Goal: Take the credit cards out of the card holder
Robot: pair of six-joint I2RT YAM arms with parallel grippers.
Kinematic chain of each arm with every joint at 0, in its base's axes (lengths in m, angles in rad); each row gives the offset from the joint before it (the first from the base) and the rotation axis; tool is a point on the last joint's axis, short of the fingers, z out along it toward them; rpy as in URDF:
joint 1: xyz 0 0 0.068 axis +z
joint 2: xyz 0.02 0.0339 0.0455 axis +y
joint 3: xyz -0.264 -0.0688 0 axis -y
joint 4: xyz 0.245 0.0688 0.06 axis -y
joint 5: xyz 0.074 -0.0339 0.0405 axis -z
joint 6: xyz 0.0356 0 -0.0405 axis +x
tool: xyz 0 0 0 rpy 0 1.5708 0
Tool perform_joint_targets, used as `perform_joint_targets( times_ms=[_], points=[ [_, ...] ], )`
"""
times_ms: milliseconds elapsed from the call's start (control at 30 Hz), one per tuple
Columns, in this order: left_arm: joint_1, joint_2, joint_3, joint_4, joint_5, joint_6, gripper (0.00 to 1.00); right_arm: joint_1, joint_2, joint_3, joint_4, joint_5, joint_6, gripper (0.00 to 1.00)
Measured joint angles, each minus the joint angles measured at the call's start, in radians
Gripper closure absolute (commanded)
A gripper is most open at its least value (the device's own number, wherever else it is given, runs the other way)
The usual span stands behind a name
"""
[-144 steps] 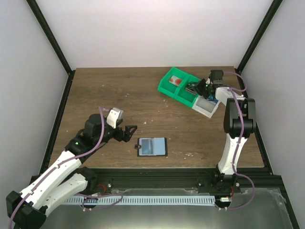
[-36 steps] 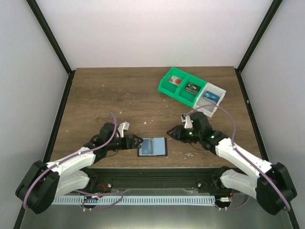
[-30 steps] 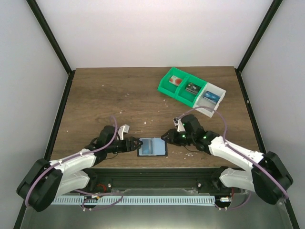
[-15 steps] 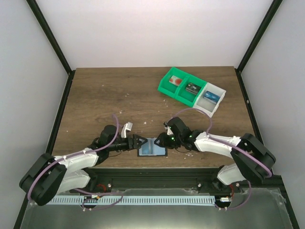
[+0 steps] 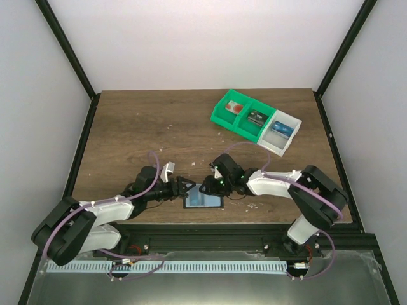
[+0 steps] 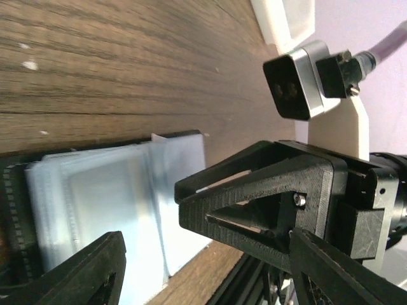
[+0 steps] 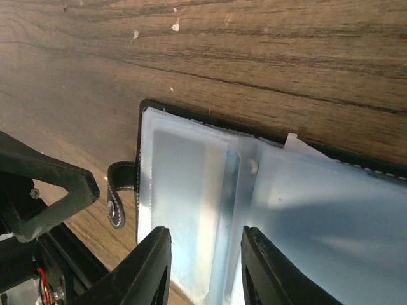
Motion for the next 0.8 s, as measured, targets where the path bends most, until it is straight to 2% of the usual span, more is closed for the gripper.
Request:
perform_joint_targets(
  times_ms=[300,500,633,800],
  points=[
    [0.022,-0.065,-0.022,-0.089,-0.07,-0.008,0.28,0.008,0.049,0.011,-0.006,-0.005,-0.027,0.68],
    [0.026,-0.169,-0.021,-0.171,-0.094,0.012,0.28,0.012,0.063,0.019,-0.018,0.008,-0.043,0.75],
    [0.026,-0.225,-0.021,-0.17,-0.075,0.01,0.28,0.012,0.067,0.019,-0.015,0.012,-0.047,0.77],
    [0.024,-0.213,-0.035,-0.125,-0.038,-0.026,0.28,0.012,0.073,0.018,-0.006,0.012,-0.043,0.81]
  ],
)
